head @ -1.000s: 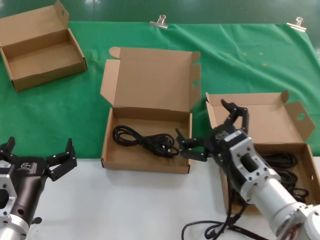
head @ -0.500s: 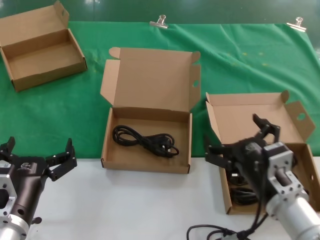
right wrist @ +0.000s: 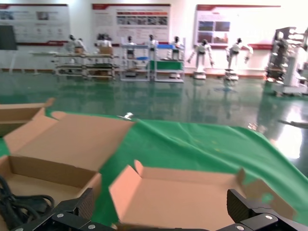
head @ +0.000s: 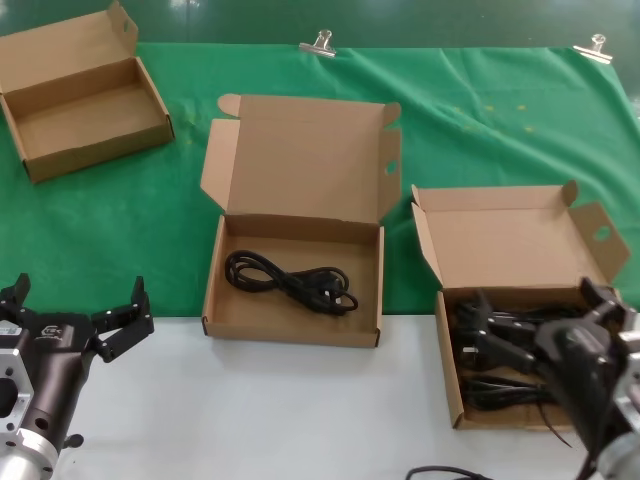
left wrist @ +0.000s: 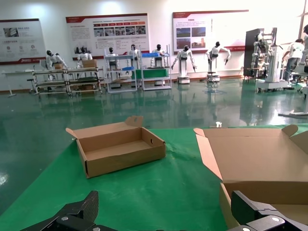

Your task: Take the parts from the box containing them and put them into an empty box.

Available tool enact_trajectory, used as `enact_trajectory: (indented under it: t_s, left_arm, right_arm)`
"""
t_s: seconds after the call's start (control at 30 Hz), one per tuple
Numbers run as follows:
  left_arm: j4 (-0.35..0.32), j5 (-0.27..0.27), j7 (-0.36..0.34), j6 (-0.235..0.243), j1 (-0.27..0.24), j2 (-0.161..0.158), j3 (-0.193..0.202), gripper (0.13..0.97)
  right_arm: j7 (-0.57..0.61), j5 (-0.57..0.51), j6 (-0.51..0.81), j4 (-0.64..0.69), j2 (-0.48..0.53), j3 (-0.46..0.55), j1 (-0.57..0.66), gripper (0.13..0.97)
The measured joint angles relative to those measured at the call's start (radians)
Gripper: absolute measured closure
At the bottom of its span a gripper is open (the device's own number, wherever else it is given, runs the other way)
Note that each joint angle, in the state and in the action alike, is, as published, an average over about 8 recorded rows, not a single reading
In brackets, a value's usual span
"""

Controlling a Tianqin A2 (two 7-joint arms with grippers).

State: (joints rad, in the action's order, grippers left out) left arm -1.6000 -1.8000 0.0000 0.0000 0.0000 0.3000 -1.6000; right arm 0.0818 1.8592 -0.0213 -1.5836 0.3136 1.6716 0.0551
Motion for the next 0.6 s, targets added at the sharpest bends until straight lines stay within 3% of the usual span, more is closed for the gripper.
enact_trajectory:
  t_s: [0.6]
  left_arm:
    - [0.000,0.000,0.000,0.000,0.000,0.000,0.000,0.132]
  right_arm:
    - [-0.038,-0.027,0.010,-0.008,-0.006,-0.033,-0.025,0.129]
